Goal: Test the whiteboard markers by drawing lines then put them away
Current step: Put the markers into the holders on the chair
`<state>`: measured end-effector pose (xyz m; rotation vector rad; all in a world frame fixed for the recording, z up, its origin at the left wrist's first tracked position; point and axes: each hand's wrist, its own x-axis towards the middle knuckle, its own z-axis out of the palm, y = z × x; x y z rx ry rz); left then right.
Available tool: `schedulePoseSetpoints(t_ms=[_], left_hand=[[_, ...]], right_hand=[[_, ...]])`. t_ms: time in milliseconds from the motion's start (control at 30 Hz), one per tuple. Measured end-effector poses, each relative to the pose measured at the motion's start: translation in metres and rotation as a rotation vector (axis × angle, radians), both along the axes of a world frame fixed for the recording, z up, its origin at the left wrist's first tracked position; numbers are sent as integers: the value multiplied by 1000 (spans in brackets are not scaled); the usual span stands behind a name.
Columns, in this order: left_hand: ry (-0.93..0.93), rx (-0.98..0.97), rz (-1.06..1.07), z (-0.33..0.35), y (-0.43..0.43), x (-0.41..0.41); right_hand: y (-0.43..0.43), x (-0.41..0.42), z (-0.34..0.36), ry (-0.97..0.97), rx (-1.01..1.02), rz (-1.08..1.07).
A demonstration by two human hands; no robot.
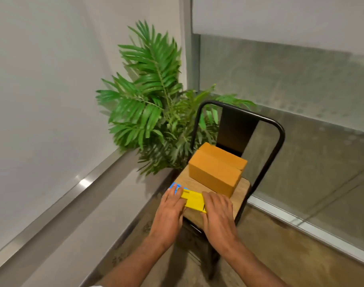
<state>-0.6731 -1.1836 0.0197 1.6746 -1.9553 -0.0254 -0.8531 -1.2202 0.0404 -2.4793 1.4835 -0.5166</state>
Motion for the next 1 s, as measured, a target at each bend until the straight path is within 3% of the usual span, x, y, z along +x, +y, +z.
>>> schedulePoseSetpoints(t_ms=[533,1000], left_hand=[[-19,-174,400,72,209,157],[37,-176,859,74,420,267]], right_hand=[[154,181,82,-98,-157,326],[317,347,86,-152,-92,699]])
